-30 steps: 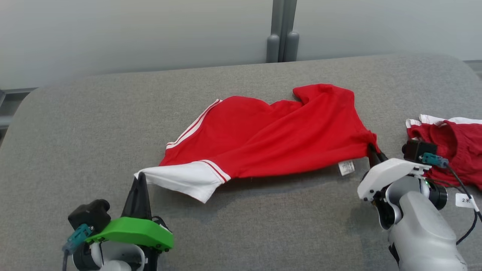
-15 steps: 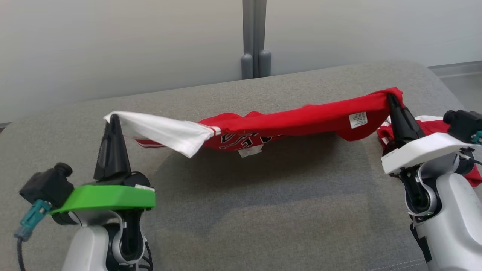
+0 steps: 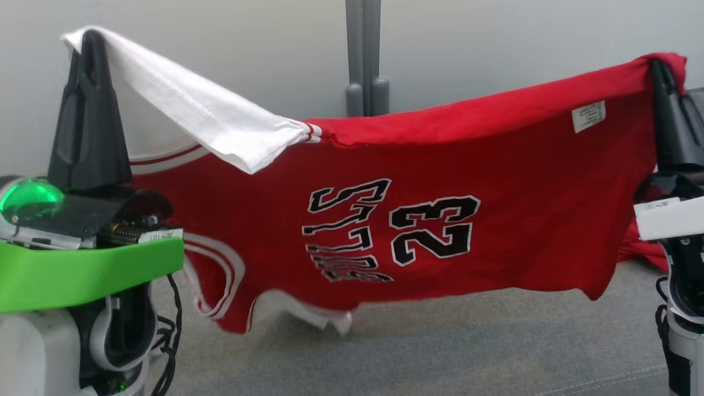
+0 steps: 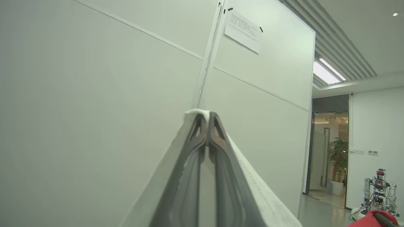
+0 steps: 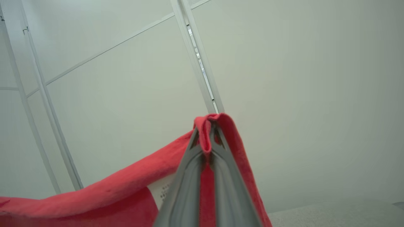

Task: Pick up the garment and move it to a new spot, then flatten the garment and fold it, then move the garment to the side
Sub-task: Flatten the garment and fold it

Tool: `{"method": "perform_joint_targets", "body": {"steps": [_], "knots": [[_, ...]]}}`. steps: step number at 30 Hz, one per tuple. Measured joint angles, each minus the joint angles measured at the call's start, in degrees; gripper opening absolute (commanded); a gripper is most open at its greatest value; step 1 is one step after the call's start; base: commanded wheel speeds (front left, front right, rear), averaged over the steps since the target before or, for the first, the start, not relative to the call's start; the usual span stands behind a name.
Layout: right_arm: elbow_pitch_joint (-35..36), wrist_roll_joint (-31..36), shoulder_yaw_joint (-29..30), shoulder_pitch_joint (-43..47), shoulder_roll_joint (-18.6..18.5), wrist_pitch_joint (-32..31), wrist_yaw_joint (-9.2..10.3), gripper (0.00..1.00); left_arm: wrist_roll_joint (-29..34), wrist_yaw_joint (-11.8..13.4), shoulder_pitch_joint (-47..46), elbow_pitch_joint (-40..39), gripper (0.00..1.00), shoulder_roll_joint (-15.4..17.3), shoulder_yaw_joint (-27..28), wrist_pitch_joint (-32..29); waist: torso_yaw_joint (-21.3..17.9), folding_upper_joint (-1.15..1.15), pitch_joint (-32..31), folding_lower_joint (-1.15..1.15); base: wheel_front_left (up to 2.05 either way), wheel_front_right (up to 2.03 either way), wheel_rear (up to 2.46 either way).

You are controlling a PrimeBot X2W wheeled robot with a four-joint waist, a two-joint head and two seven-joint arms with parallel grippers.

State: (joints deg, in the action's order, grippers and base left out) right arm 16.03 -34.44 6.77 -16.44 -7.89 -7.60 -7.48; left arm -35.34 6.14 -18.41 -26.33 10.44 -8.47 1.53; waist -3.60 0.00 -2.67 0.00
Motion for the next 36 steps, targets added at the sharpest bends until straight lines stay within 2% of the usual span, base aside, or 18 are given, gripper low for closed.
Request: {"method": "perform_joint_targets", "body": {"steps": [5,9,13,19,25,30,36], "knots": [[8.83,-0.62,2.72,0.64,1.85,-6.28,0.0,0.0,1.88,0.55,-4.86,-4.2,0.0,2.93,-0.97,-5.6,0.3,0.0,1.03,0.0,0.0,0.0,0.0],[9.07,0.13,2.82,0.36,2.57,-9.65,0.0,0.0,1.72,0.76,-7.25,-2.13,0.0,3.43,-1.42,-8.31,0.41,0.0,2.71,0.0,0.0,0.0,0.0],[4.93,0.45,1.18,-5.04,3.02,-11.37,0.0,0.0,1.37,0.18,-12.06,3.53,0.0,4.24,-0.96,-8.84,0.49,0.0,5.69,0.0,0.0,0.0,0.0],[-8.93,3.49,-1.01,-22.97,2.29,-10.65,0.0,0.0,3.01,-1.94,-26.63,16.05,0.0,5.59,-0.83,-9.1,0.5,0.0,11.88,0.0,0.0,0.0,0.0],[-28.25,9.8,-2.41,-46.95,1.74,-3.27,0.0,0.0,7.95,-2.69,-48.12,32.63,0.0,6.47,-1.32,-6.21,0.54,0.0,19.07,0.0,0.0,0.0,0.0],[-43.87,15.16,-2.37,-61.3,0.93,5.71,0.0,0.0,11.92,-2.67,-62.42,45.75,0.0,3.76,-3.23,0.45,1.01,0.0,24.44,0.01,0.0,0.0,0.0],[-57.25,17.73,-3.49,-68.79,-0.14,13.24,0.0,0.0,13.56,-3.34,-69.48,56.26,0.0,1.14,-4.72,7.6,2.37,0.0,29.95,0.01,0.0,0.0,0.0]]}}
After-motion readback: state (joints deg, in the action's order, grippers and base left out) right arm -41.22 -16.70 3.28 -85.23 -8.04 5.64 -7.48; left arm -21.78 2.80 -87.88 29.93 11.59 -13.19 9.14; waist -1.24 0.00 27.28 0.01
